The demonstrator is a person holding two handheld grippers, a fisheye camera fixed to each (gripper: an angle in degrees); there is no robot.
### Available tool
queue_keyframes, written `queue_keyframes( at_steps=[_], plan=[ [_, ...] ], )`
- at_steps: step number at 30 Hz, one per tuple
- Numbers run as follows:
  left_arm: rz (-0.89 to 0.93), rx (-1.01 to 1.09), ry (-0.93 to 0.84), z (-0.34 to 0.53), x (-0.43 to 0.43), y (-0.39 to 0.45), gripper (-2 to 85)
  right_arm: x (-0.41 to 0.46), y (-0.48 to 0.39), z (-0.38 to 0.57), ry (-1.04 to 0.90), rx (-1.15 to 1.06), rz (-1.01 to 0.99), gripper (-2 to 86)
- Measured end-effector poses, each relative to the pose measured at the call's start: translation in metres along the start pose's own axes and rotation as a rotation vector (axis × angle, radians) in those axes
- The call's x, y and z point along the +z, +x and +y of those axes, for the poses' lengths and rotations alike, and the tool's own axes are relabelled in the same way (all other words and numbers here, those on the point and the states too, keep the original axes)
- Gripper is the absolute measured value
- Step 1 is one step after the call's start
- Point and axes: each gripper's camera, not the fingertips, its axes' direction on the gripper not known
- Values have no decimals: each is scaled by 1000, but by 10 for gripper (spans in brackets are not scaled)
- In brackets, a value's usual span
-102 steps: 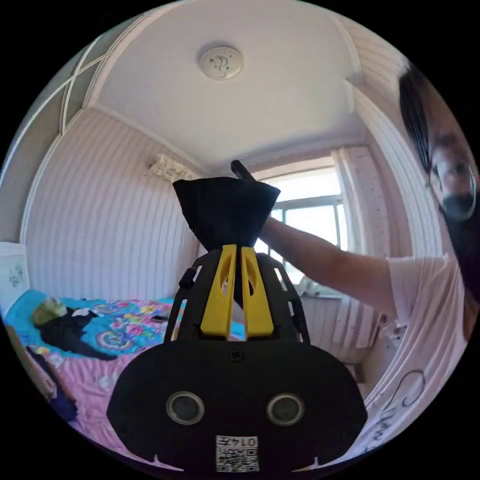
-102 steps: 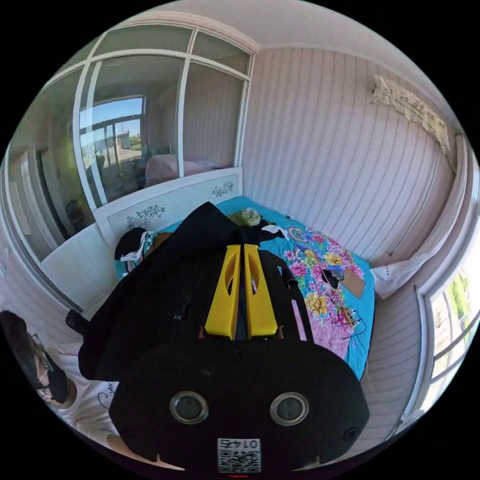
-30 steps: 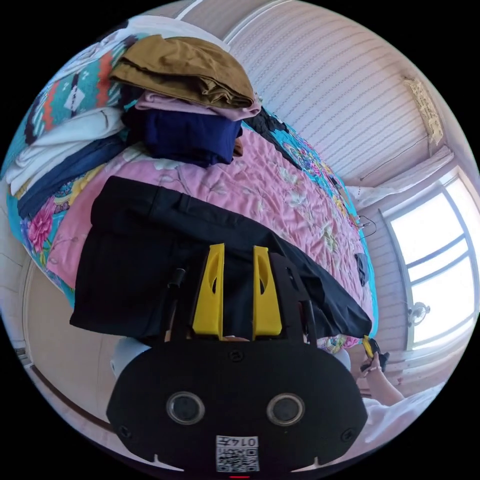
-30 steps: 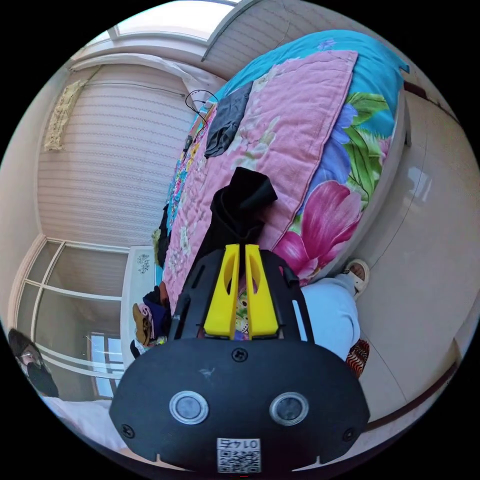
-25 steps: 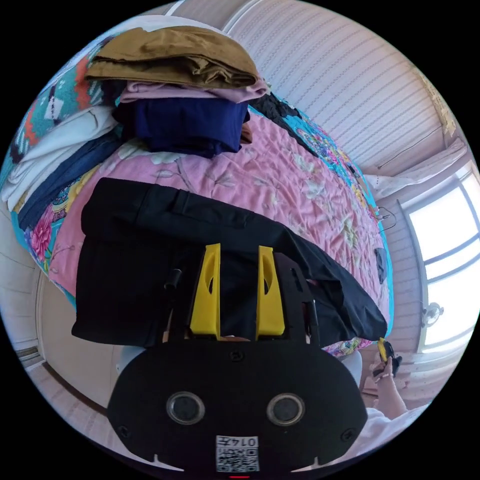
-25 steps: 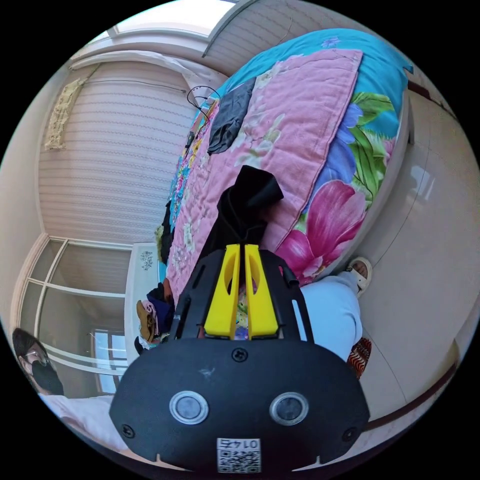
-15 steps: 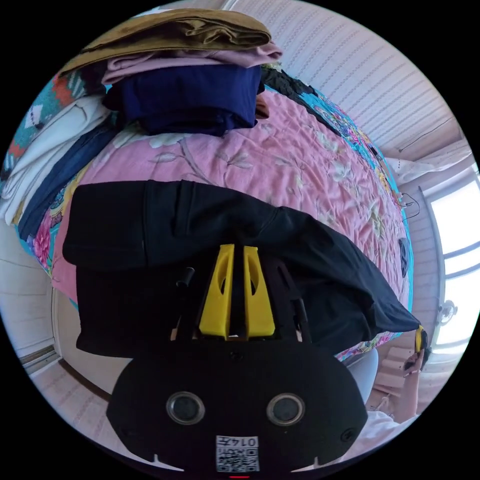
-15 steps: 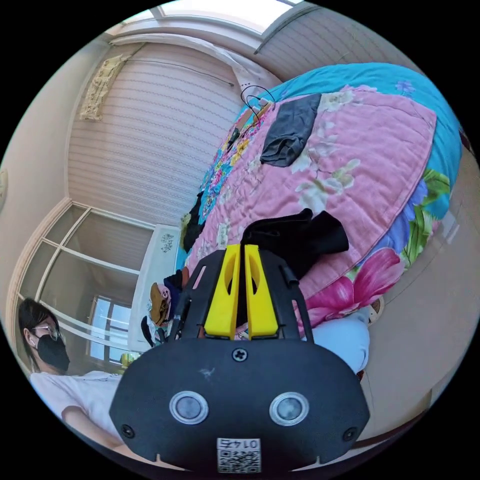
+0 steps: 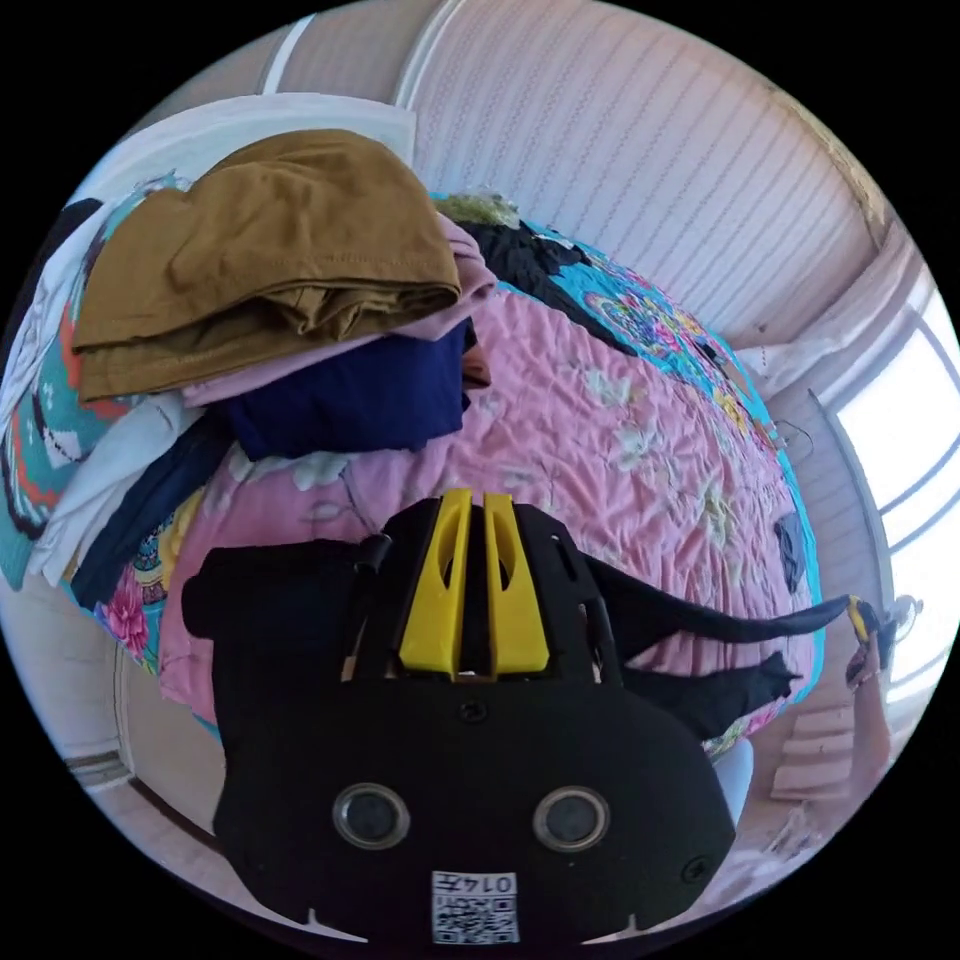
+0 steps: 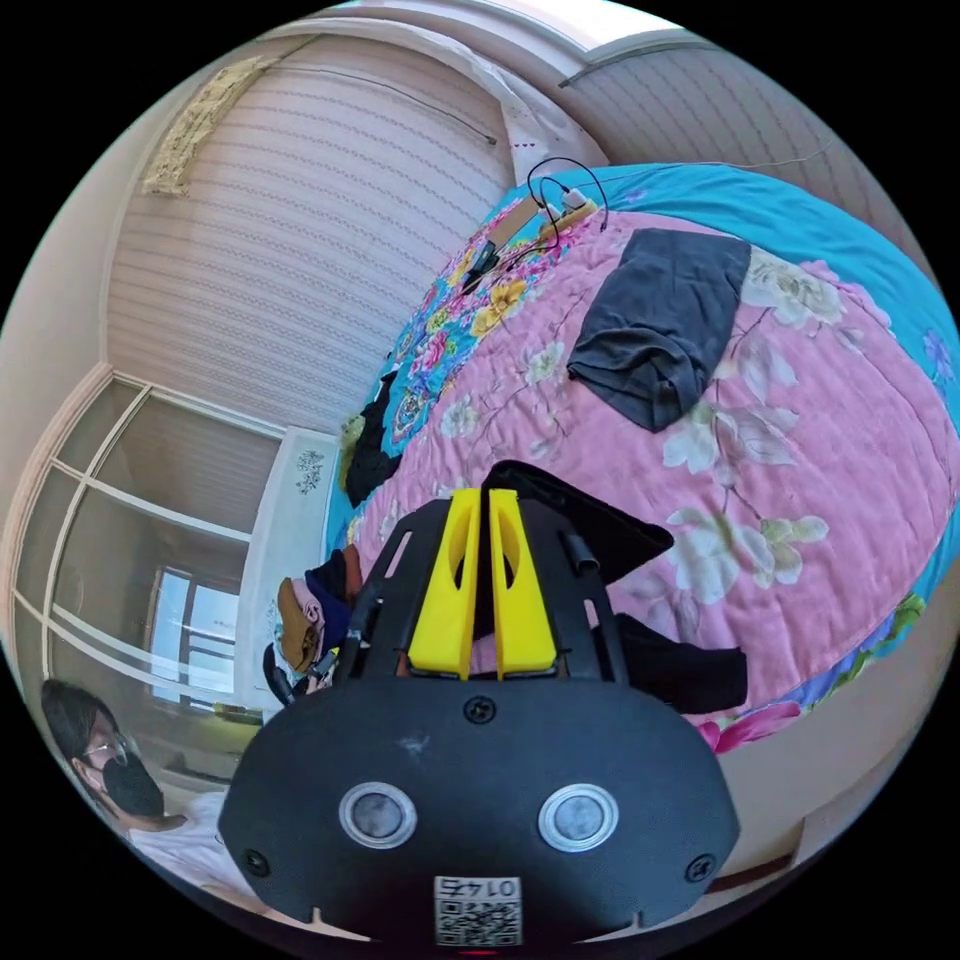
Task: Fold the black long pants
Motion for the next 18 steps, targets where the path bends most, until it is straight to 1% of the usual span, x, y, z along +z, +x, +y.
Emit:
queue_keyframes(
  at_steps=[2, 3, 5, 7, 11, 12, 13, 15, 16, 18],
  plan=[
    [0, -14, 19, -7, -1, 14, 6, 9, -9, -16, 20, 14, -10, 20],
    [-9, 8, 32, -7, -6, 25, 8, 13, -11, -19, 16, 23, -7, 25],
    [44, 84, 32, 1, -14, 46, 11, 18, -6, -16, -2, 20, 11, 36],
    [90, 282, 34, 30, -24, 80, 20, 20, 17, -1, -56, 28, 44, 57],
    [118, 482, -53, 93, -20, 124, 36, 3, 61, 46, -66, 63, 76, 71],
    [113, 553, -103, 115, -12, 139, 44, -5, 71, 64, -64, 68, 128, 72],
    [88, 635, -152, 138, -3, 156, 50, -12, 79, 80, -67, 72, 199, 77],
    [21, 739, -205, 166, 14, 180, 57, -19, 92, 100, -77, 86, 263, 94],
    [-48, 767, -229, 180, 26, 193, 63, -21, 100, 109, -106, 97, 254, 111],
    [-131, 753, -270, 192, 46, 205, 63, -21, 109, 117, -144, 105, 248, 130]
  ],
)
